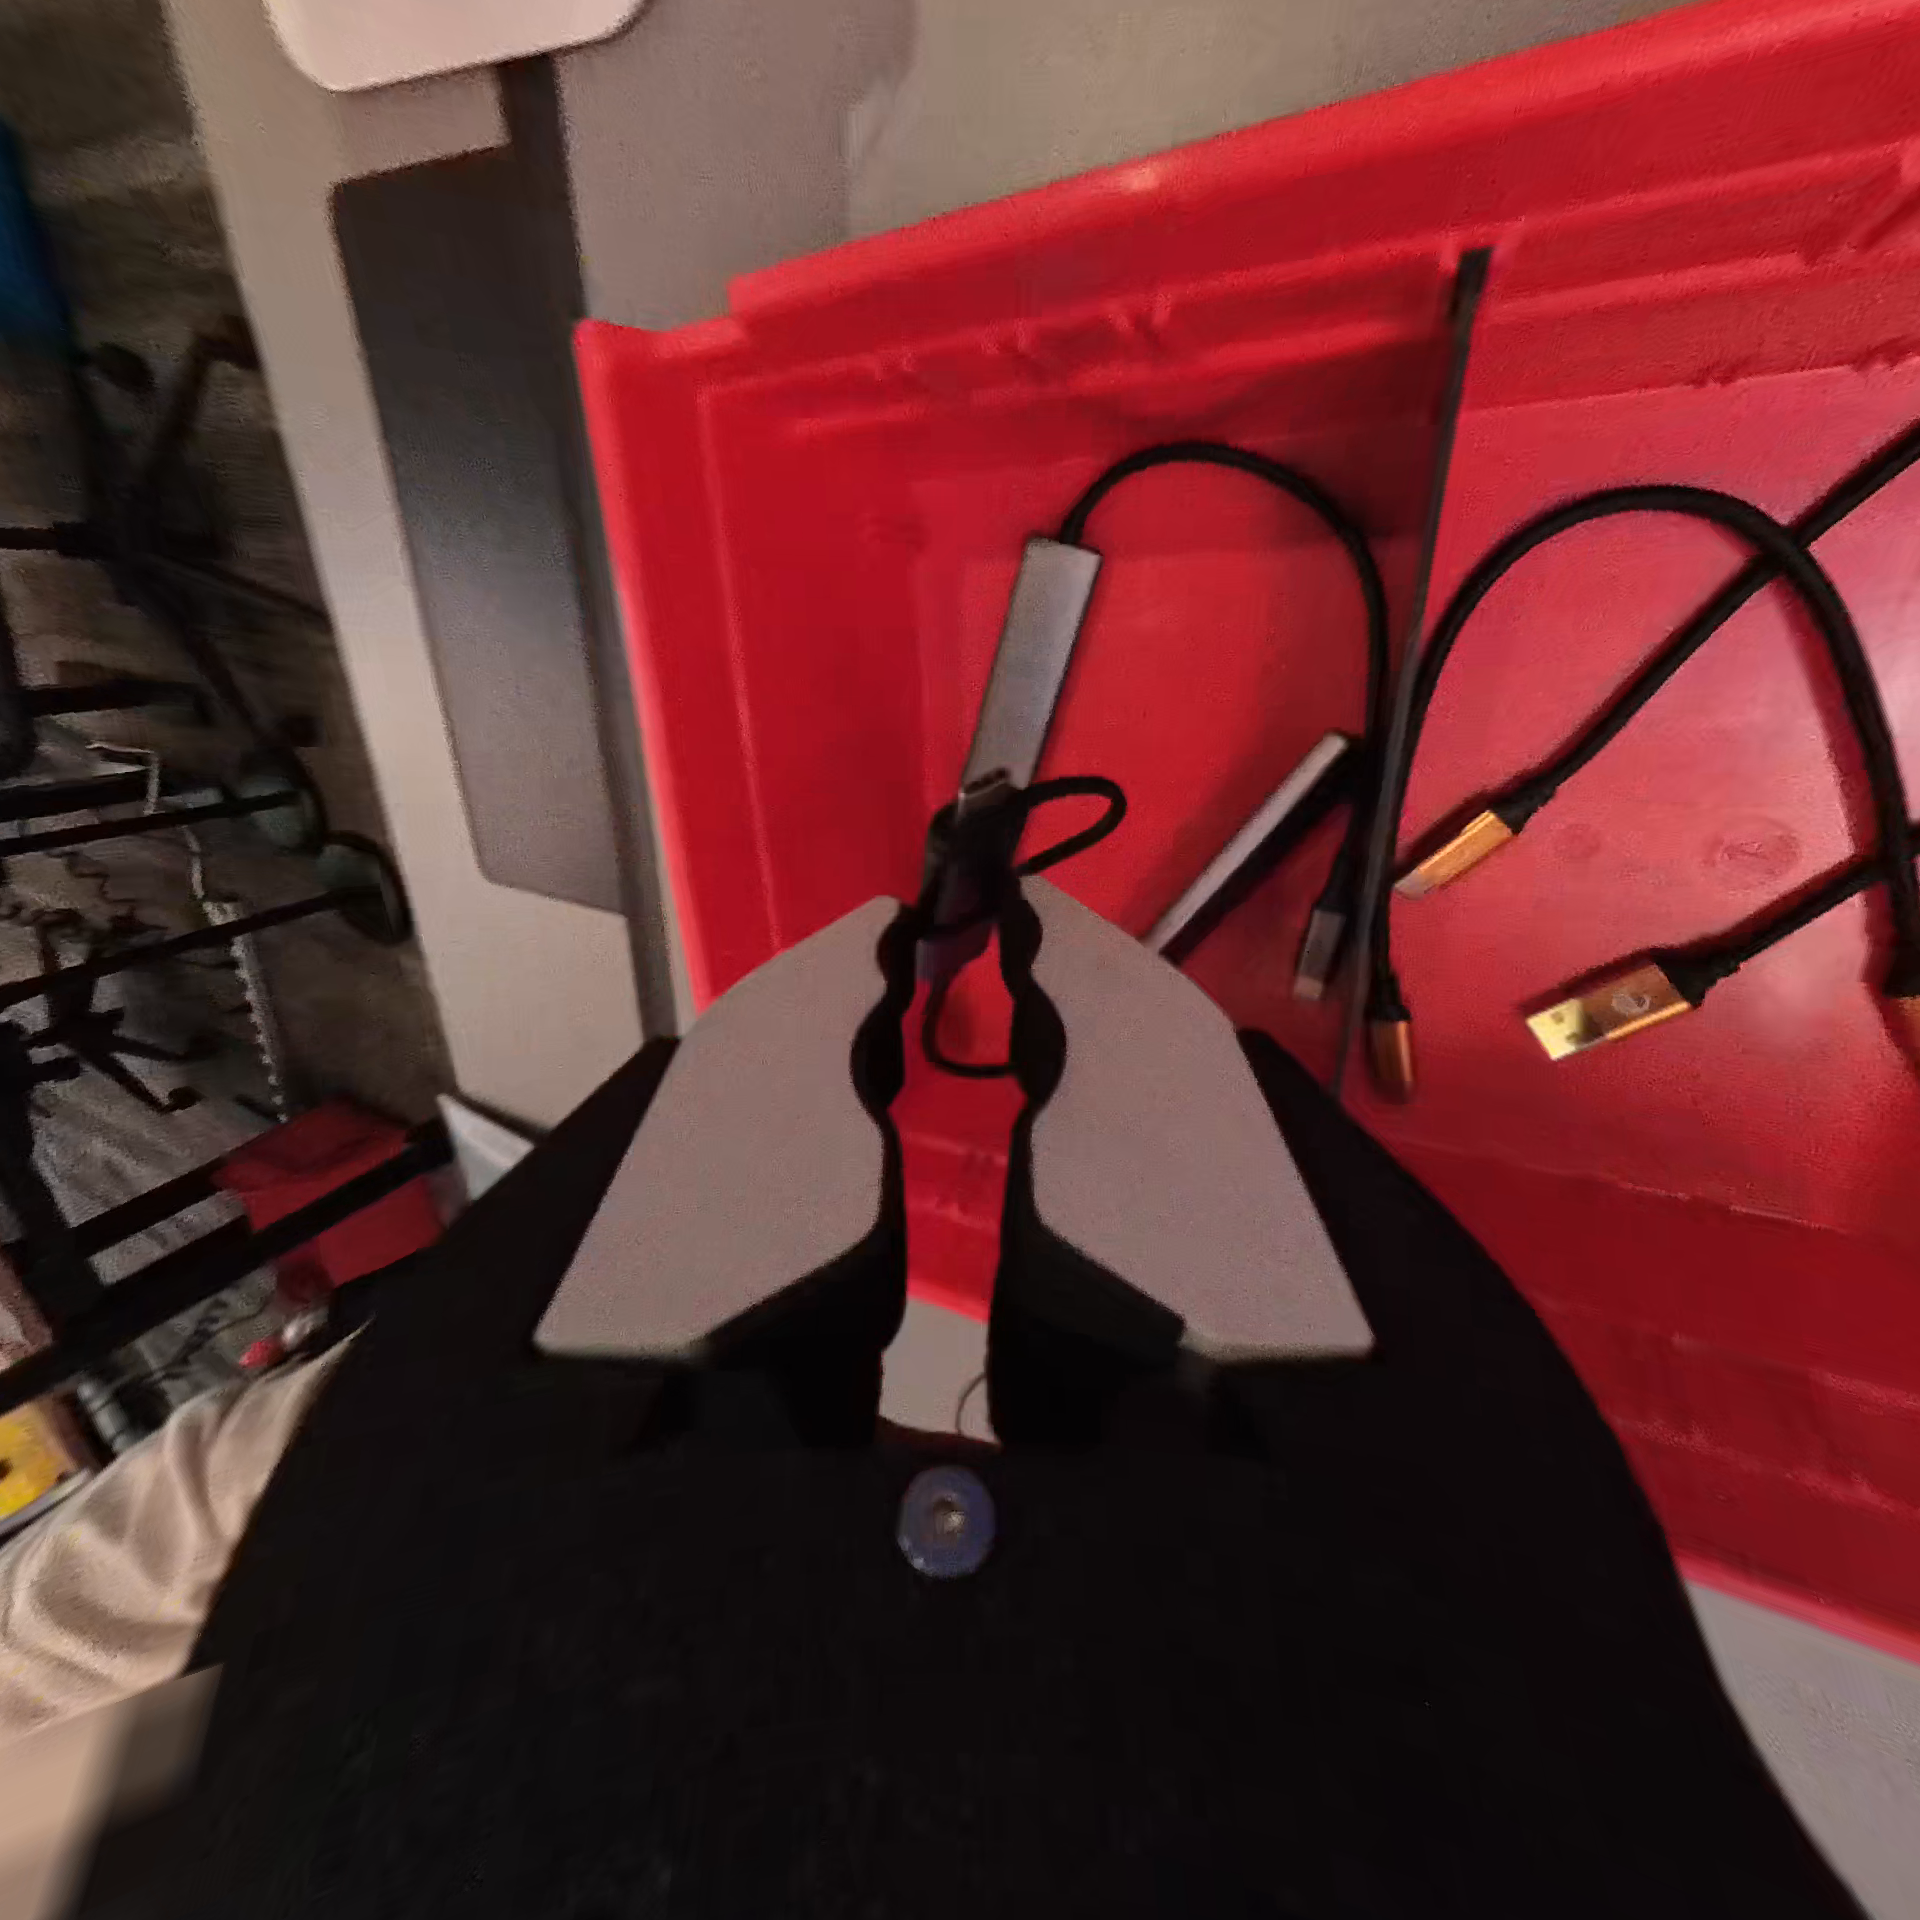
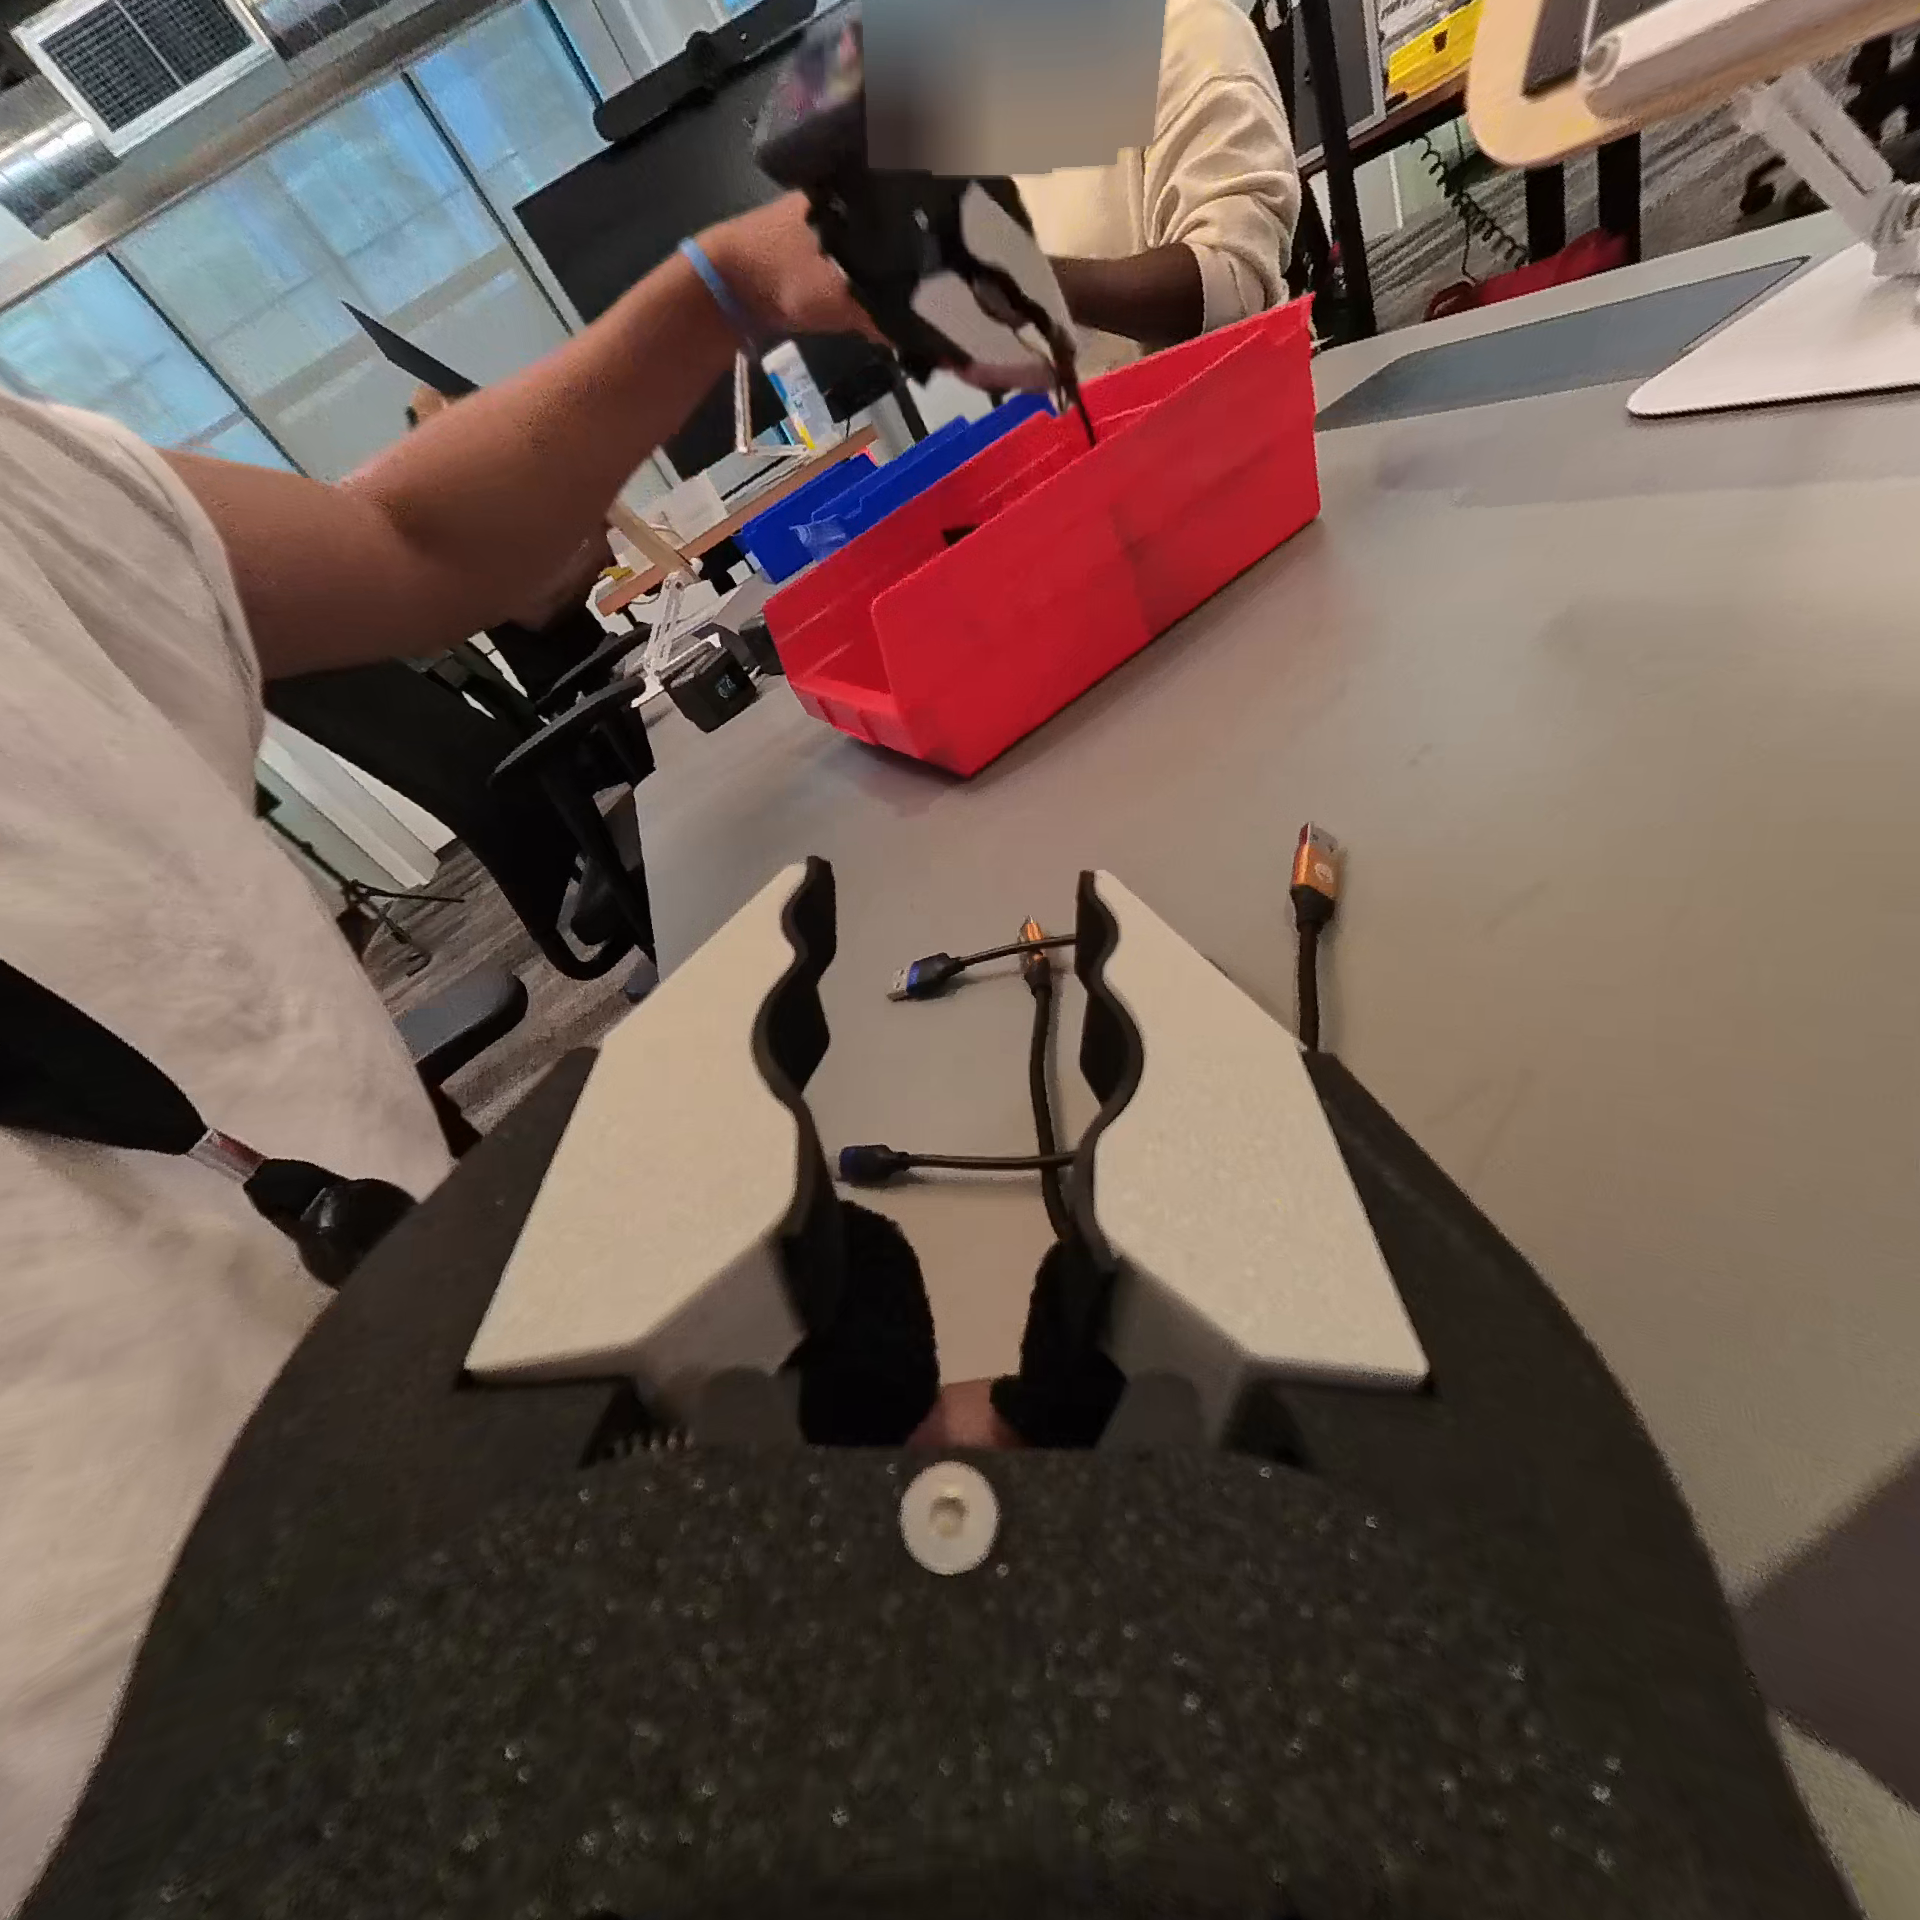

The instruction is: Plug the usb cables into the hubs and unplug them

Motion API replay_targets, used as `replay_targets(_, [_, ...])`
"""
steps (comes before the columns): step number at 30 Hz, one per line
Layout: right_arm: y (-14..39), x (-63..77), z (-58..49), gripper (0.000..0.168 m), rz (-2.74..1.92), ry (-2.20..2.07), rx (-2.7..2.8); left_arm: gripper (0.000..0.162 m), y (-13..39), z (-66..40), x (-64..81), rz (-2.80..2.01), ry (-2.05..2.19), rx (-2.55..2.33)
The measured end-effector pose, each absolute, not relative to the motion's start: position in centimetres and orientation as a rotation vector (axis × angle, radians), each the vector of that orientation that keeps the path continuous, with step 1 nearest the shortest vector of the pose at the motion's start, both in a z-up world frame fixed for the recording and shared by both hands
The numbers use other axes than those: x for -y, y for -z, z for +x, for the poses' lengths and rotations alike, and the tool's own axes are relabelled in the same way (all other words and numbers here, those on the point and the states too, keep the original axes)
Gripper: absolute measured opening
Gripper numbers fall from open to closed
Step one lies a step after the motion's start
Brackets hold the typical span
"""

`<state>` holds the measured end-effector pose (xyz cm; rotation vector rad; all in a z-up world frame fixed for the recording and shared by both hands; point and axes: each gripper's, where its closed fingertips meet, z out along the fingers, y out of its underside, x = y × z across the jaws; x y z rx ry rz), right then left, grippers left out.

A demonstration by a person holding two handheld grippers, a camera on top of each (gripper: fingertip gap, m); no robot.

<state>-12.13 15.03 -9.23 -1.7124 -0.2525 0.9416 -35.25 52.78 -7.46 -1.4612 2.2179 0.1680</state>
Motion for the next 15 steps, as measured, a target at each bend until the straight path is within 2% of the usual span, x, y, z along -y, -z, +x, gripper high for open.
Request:
replay_targets(3, [8.8,-15.2,-12.6,0.045,-1.714,-0.915,0.305,0.008,1.4,-36.4,-52.2,-1.407,-0.22,-2.094])
replay_targets(6, [7.9,-15.7,-13.1,0.044,-1.699,-0.894,0.341,0.007,-3.9,-36.6,-50.6,-1.36,-0.205,-1.995])
replay_targets(11, [7.0,-16.2,-14.5,0.042,-1.697,-0.875,0.379,0.007,-9.2,-35.4,-47.6,-1.23,-0.249,-1.898])
replay_targets(15, [7.1,-18.3,-14.9,0.04,-1.791,-0.681,0.437,0.007,-13.1,-33.9,-45.3,-1.154,-0.245,-1.853])
